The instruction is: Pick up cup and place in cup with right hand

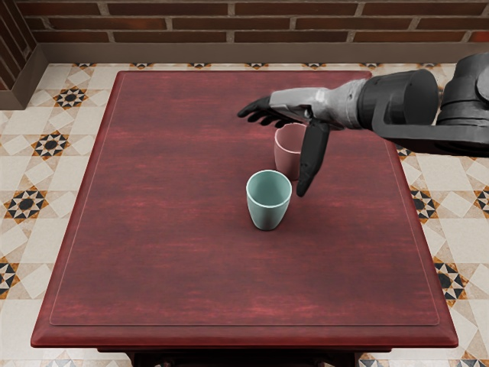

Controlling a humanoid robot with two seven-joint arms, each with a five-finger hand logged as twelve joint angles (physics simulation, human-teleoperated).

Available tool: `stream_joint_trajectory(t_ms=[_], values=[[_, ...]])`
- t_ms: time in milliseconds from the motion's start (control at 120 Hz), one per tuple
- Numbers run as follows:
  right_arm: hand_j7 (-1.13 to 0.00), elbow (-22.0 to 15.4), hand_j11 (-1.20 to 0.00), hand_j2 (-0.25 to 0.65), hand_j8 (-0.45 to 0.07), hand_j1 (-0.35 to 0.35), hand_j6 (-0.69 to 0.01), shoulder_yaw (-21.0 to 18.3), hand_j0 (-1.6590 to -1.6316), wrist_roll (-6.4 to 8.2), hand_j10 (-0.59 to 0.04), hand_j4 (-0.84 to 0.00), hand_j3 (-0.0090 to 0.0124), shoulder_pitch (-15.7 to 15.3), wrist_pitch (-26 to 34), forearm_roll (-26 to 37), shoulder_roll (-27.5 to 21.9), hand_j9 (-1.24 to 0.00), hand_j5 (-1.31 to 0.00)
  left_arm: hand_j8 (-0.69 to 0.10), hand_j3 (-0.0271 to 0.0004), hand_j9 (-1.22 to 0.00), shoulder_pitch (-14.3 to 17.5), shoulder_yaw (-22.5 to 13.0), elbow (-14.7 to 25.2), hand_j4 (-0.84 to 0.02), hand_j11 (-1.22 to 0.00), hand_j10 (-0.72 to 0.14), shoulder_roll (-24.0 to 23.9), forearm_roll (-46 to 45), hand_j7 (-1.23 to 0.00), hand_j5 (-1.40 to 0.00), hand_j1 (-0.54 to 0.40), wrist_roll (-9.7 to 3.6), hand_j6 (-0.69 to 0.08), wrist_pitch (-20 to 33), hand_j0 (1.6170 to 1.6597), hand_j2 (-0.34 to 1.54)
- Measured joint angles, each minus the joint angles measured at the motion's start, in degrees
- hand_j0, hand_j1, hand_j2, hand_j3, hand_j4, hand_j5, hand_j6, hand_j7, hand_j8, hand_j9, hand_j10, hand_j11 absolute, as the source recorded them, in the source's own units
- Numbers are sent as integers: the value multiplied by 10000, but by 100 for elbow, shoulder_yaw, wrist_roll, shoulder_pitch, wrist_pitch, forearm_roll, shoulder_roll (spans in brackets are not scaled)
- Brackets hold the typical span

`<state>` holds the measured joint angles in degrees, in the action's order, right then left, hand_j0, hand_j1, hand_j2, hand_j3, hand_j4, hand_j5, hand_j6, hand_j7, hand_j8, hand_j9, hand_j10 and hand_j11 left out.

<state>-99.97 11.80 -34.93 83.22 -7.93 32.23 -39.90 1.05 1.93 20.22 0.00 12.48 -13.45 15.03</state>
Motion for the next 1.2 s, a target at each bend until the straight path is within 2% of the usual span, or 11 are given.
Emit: stream_joint_trajectory(t_ms=[167,392,675,1125,1200], values=[[-1513,-2,-1514,-225,-1186,-2101,-1192,-382,-16581,-6,-1178,-1183,0,-334,678,259,208,-1514,-1515,0,0,0,0,-1,-1,0,0,0,0,0,0,0,3490,0,0,0,16581,-1],[-1617,-3,-1618,-239,-1265,-2005,-1271,-637,-16581,-7,-1258,-1262,0,-419,1625,372,577,-1619,-1620,1,0,0,0,0,-1,0,0,1,0,0,0,0,3490,0,0,0,16581,-1],[-1660,-3,-1661,-245,-1297,-1966,-1303,-1058,-16581,-7,-1290,-1293,0,-472,2436,393,789,-1662,-1663,1,0,0,0,0,-1,0,0,1,0,0,0,0,3490,0,1,0,16581,-1],[-1564,-3,-1565,-229,-1220,-2055,-1225,-1288,-16581,-7,-1213,-1215,0,-842,3014,828,1126,-1565,-1566,1,0,0,0,0,0,0,0,1,0,0,0,0,3490,0,1,0,16581,-1],[-1780,-3,-1781,-262,-1386,-1855,-1391,-1301,-16581,-7,-1380,-1381,0,-860,3029,842,1130,-1781,-1782,1,0,0,0,0,0,0,0,1,0,0,0,0,3490,0,1,0,16581,-1]])
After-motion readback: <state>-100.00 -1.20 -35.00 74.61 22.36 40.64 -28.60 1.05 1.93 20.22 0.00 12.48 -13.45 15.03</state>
